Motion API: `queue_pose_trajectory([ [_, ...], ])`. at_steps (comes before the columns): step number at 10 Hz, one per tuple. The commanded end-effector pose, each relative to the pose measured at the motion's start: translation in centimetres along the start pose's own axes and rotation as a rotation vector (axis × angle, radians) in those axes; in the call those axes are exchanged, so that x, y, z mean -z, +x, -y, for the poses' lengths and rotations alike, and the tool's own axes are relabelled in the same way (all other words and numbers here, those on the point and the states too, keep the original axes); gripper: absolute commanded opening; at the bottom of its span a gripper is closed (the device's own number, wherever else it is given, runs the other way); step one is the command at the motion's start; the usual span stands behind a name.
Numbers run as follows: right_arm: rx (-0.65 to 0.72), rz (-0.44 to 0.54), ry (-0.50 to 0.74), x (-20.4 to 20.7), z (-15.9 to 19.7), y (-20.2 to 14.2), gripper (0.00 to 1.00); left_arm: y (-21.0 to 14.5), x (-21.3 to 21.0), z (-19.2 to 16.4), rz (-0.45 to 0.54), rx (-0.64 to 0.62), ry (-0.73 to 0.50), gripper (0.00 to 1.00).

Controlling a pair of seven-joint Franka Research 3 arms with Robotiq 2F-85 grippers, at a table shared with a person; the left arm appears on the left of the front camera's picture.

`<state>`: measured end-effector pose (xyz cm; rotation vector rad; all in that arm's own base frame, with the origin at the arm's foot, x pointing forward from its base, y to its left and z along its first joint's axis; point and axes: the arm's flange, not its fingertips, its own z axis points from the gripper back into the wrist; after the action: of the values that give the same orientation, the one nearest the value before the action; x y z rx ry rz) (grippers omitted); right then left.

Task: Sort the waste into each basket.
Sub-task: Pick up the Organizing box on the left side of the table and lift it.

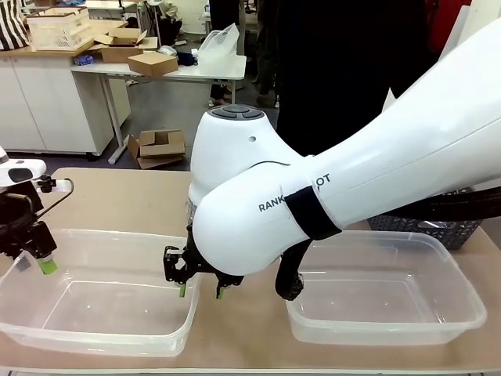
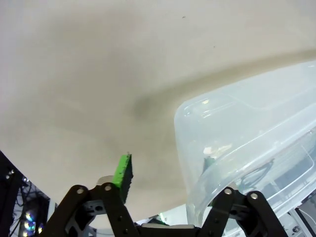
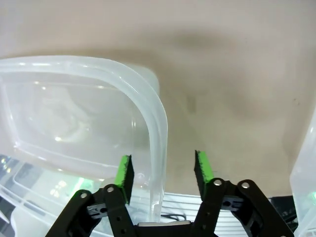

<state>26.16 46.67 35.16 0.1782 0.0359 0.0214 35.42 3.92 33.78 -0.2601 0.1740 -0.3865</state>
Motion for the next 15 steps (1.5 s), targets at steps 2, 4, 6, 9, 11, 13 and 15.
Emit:
queue_pose_trajectory([
  [2,0.029,-0.012,-0.004,-0.2,-0.9,0.3,0.00,-9.2,7.3,4.3,0.016,-0.005,0.034,0.00],
  [4,0.034,-0.015,-0.004,-0.3,-0.9,0.5,0.00,-9.2,7.1,4.3,0.027,-0.003,0.024,0.12],
  [6,0.045,-0.021,-0.015,-0.5,-0.7,0.7,0.00,-9.0,6.9,4.2,0.028,0.002,0.030,0.00],
  [9,0.052,-0.034,-0.028,-0.5,-0.6,0.9,0.00,-8.7,6.1,4.0,0.031,0.004,0.036,0.00],
  [11,0.056,-0.061,-0.039,-1.3,-0.3,1.0,0.00,-8.4,4.4,4.1,0.056,-0.003,0.040,0.00],
  [13,0.094,-0.050,-0.066,-5.9,1.4,1.4,0.00,-7.0,0.5,6.0,-0.021,0.033,0.063,0.00],
  [15,0.097,-0.044,-0.073,-10.8,3.8,1.5,0.00,-3.4,-5.7,8.8,0.023,0.095,0.091,0.00],
])
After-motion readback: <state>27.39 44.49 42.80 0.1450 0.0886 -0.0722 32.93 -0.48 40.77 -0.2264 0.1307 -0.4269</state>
